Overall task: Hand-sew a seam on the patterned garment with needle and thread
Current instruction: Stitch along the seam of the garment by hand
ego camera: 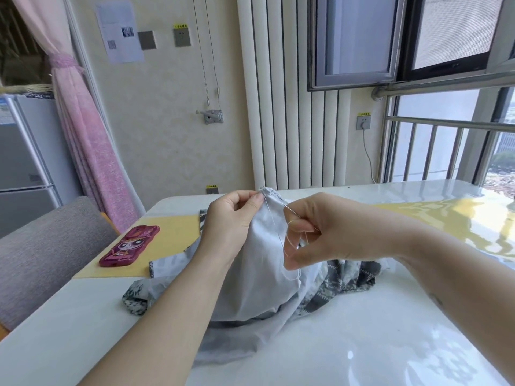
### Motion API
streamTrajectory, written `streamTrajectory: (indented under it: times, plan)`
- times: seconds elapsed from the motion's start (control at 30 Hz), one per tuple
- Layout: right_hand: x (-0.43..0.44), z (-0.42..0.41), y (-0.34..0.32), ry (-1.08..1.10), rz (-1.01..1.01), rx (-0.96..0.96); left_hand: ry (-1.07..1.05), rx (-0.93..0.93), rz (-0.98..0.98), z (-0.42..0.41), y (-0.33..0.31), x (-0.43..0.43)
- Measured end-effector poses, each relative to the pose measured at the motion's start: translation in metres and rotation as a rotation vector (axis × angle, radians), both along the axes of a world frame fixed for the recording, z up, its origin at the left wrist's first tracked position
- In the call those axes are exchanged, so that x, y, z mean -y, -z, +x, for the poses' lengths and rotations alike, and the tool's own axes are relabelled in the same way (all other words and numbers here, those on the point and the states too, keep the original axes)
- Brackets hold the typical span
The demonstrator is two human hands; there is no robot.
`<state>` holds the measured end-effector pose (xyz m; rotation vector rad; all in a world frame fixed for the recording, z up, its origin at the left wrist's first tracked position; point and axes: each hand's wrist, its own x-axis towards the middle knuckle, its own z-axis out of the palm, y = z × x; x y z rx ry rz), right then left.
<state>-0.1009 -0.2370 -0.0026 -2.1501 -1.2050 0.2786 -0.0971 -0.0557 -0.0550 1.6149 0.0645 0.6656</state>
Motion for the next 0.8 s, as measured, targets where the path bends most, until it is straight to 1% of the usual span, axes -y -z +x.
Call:
streamTrajectory:
  times: [0.1, 0.17, 0.2, 0.3, 0.37, 0.43, 0.5, 0.57, 0.63, 0.8]
  plan:
    - [0.002, 0.001, -0.003, 0.019, -0.042, 0.067, -0.002, 0.007, 0.003, -0.001, -0.002, -0.001]
    - [0.004, 0.007, -0.008, 0.077, -0.043, 0.146, 0.005, 0.011, 0.026, -0.004, -0.002, -0.003]
    - [0.004, 0.012, -0.011, 0.12, -0.002, 0.186, 0.026, 0.016, 0.023, -0.005, -0.002, -0.004]
    - [-0.003, 0.031, -0.014, 0.249, 0.253, 0.241, 0.101, 0.032, -0.014, -0.011, 0.0, -0.005]
    - [-0.013, 0.041, -0.01, 0.255, 0.328, 0.227, 0.122, 0.032, 0.011, -0.012, 0.003, -0.006]
    - [-0.023, 0.049, -0.004, 0.189, 0.308, 0.184, 0.136, 0.034, 0.058, -0.013, 0.005, -0.007]
    - [-0.028, 0.054, 0.001, 0.138, 0.292, 0.112, 0.157, 0.038, 0.058, -0.014, 0.006, -0.007]
    - [-0.029, 0.058, 0.004, 0.11, 0.326, 0.048, 0.172, 0.038, 0.068, -0.014, 0.006, -0.007]
    - [-0.027, 0.06, 0.005, 0.108, 0.367, 0.02, 0.193, 0.029, 0.082, -0.015, 0.006, -0.007]
    - [-0.021, 0.064, 0.013, 0.177, 0.375, 0.023, 0.212, -0.005, 0.068, -0.011, 0.01, -0.005]
